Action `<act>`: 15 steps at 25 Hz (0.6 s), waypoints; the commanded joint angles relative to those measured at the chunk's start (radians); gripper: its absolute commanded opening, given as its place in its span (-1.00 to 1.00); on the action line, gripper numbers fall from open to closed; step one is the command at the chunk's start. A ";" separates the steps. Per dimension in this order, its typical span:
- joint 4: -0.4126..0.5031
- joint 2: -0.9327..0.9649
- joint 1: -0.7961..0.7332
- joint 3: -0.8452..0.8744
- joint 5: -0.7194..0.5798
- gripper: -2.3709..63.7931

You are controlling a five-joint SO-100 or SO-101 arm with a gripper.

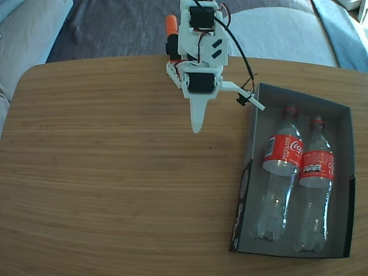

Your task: Grasp the bottles and put them in the box.

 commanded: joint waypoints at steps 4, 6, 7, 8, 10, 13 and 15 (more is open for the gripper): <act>0.006 0.008 0.091 -0.011 0.008 -0.94; 0.006 0.008 0.103 -0.011 0.006 -0.94; 0.006 0.008 0.103 -0.011 0.002 -0.94; 0.006 0.008 0.103 -0.011 0.000 -0.94; 0.006 0.008 0.101 -0.009 0.000 -0.94; 0.006 0.008 0.101 -0.009 0.000 -0.94; 0.006 0.008 0.101 -0.009 0.000 -0.94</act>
